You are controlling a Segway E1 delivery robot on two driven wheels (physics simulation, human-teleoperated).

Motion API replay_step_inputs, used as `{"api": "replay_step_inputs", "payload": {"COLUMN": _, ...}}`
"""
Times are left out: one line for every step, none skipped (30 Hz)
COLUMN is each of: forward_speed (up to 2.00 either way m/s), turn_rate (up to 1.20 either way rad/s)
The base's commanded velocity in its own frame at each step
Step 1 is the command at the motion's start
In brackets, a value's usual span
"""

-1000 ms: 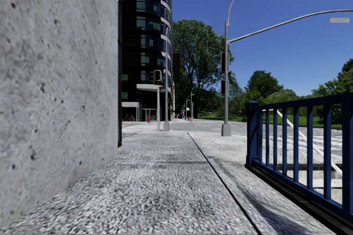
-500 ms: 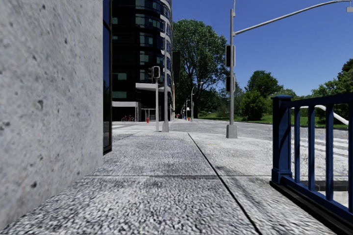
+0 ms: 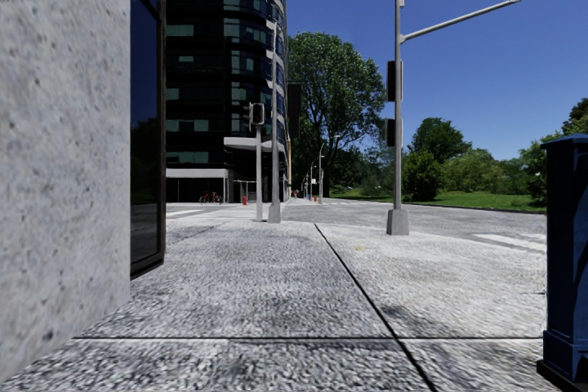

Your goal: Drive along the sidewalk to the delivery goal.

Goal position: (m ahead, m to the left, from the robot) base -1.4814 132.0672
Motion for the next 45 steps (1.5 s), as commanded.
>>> {"api": "replay_step_inputs", "payload": {"forward_speed": 1.59, "turn_rate": 0.00}}
{"api": "replay_step_inputs", "payload": {"forward_speed": 1.60, "turn_rate": 0.00}}
{"api": "replay_step_inputs", "payload": {"forward_speed": 1.60, "turn_rate": 0.00}}
{"api": "replay_step_inputs", "payload": {"forward_speed": 1.60, "turn_rate": 0.00}}
{"api": "replay_step_inputs", "payload": {"forward_speed": 1.60, "turn_rate": 0.00}}
{"api": "replay_step_inputs", "payload": {"forward_speed": 1.60, "turn_rate": 0.00}}
{"api": "replay_step_inputs", "payload": {"forward_speed": 1.60, "turn_rate": 0.00}}
{"api": "replay_step_inputs", "payload": {"forward_speed": 1.60, "turn_rate": 0.00}}
{"api": "replay_step_inputs", "payload": {"forward_speed": 1.60, "turn_rate": 0.00}}
{"api": "replay_step_inputs", "payload": {"forward_speed": 1.60, "turn_rate": 0.00}}
{"api": "replay_step_inputs", "payload": {"forward_speed": 1.60, "turn_rate": 0.00}}
{"api": "replay_step_inputs", "payload": {"forward_speed": 1.60, "turn_rate": 0.00}}
{"api": "replay_step_inputs", "payload": {"forward_speed": 1.60, "turn_rate": 0.00}}
{"api": "replay_step_inputs", "payload": {"forward_speed": 1.60, "turn_rate": 0.00}}
{"api": "replay_step_inputs", "payload": {"forward_speed": 1.60, "turn_rate": 0.00}}
{"api": "replay_step_inputs", "payload": {"forward_speed": 1.60, "turn_rate": 0.00}}
{"api": "replay_step_inputs", "payload": {"forward_speed": 1.60, "turn_rate": 0.00}}
{"api": "replay_step_inputs", "payload": {"forward_speed": 1.60, "turn_rate": 0.00}}
{"api": "replay_step_inputs", "payload": {"forward_speed": 1.60, "turn_rate": 0.00}}
{"api": "replay_step_inputs", "payload": {"forward_speed": 1.60, "turn_rate": 0.00}}
{"api": "replay_step_inputs", "payload": {"forward_speed": 1.60, "turn_rate": 0.00}}
{"api": "replay_step_inputs", "payload": {"forward_speed": 1.60, "turn_rate": 0.00}}
{"api": "replay_step_inputs", "payload": {"forward_speed": 1.60, "turn_rate": 0.00}}
{"api": "replay_step_inputs", "payload": {"forward_speed": 1.60, "turn_rate": 0.00}}
{"api": "replay_step_inputs", "payload": {"forward_speed": 1.60, "turn_rate": 0.00}}
{"api": "replay_step_inputs", "payload": {"forward_speed": 1.60, "turn_rate": 0.00}}
{"api": "replay_step_inputs", "payload": {"forward_speed": 1.60, "turn_rate": 0.00}}
{"api": "replay_step_inputs", "payload": {"forward_speed": 1.60, "turn_rate": 0.00}}
{"api": "replay_step_inputs", "payload": {"forward_speed": 1.60, "turn_rate": 0.00}}
{"api": "replay_step_inputs", "payload": {"forward_speed": 1.60, "turn_rate": 0.00}}
{"api": "replay_step_inputs", "payload": {"forward_speed": 1.60, "turn_rate": 0.00}}
{"api": "replay_step_inputs", "payload": {"forward_speed": 1.60, "turn_rate": 0.00}}
{"api": "replay_step_inputs", "payload": {"forward_speed": 1.60, "turn_rate": 0.00}}
{"api": "replay_step_inputs", "payload": {"forward_speed": 1.60, "turn_rate": 0.00}}
{"api": "replay_step_inputs", "payload": {"forward_speed": 1.60, "turn_rate": 0.00}}
{"api": "replay_step_inputs", "payload": {"forward_speed": 1.60, "turn_rate": 0.00}}
{"api": "replay_step_inputs", "payload": {"forward_speed": 1.60, "turn_rate": 0.00}}
{"api": "replay_step_inputs", "payload": {"forward_speed": 1.60, "turn_rate": 0.00}}
{"api": "replay_step_inputs", "payload": {"forward_speed": 1.60, "turn_rate": 0.00}}
{"api": "replay_step_inputs", "payload": {"forward_speed": 1.60, "turn_rate": 0.00}}
{"api": "replay_step_inputs", "payload": {"forward_speed": 1.60, "turn_rate": 0.00}}
{"api": "replay_step_inputs", "payload": {"forward_speed": 1.60, "turn_rate": 0.00}}
{"api": "replay_step_inputs", "payload": {"forward_speed": 1.60, "turn_rate": 0.00}}
{"api": "replay_step_inputs", "payload": {"forward_speed": 1.60, "turn_rate": 0.00}}
{"api": "replay_step_inputs", "payload": {"forward_speed": 1.60, "turn_rate": 0.00}}
